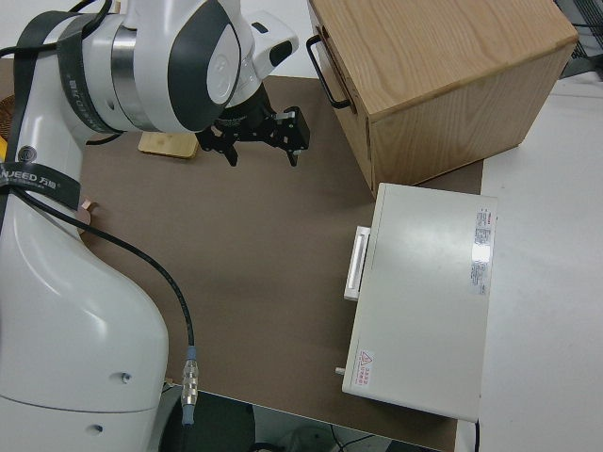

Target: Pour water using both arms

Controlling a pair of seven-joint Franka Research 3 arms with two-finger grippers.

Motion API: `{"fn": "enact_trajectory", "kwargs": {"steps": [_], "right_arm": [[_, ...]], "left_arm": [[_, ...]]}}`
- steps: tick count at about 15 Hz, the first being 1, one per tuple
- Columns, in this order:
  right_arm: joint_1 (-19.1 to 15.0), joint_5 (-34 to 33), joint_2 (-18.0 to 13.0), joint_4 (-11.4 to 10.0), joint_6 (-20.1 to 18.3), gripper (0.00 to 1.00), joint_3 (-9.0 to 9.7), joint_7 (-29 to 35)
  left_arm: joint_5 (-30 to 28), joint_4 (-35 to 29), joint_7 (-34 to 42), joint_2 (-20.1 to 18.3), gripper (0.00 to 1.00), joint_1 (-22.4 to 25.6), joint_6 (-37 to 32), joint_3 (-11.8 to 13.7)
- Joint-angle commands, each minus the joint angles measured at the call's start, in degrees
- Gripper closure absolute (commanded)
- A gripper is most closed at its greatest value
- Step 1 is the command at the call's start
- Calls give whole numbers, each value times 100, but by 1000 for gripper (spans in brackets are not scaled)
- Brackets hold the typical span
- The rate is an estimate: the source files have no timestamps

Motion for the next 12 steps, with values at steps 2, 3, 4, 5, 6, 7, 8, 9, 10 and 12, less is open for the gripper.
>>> {"fn": "enact_trajectory", "kwargs": {"steps": [2, 3, 4, 5, 6, 7, 8, 9, 10, 12], "right_arm": [[-9, 108, -67, -69, -7, 9, -4, -86], [-18, 108, -67, -69, -7, 9, -13, -86], [-18, 108, -67, -69, -7, 9, -13, -86], [-18, 108, -67, -69, -7, 9, -4, -86], [-9, 108, -67, -69, -7, 9, -13, -86], [-9, 108, -67, -69, -7, 9, -4, -86], [-9, 108, -67, -69, -7, 9, -4, -86], [-18, 108, -67, -69, -7, 9, -13, -86], [-18, 108, -67, -69, -7, 9, -4, -86], [-18, 108, -67, -69, -7, 9, -4, -86]], "left_arm": [[401, 700, 178, -73, 1000, 525, 27, 340], [489, 919, 239, 14, 1000, 683, 27, 340], [637, 1157, 283, 111, 1000, 876, 27, 340], [761, 1376, 292, 190, 1000, 1000, 27, 340], [849, 1614, 301, 287, 1000, 1097, 27, 349], [893, 1851, 380, 410, 1000, 1254, 27, 349], [894, 2114, 537, 550, 1000, 1430, 27, 367], [903, 2378, 695, 699, 1000, 1536, 18, 376], [894, 2650, 862, 831, 1000, 1659, 18, 410], [903, 3274, 1257, 1183, 1000, 1931, 1, 481]]}}
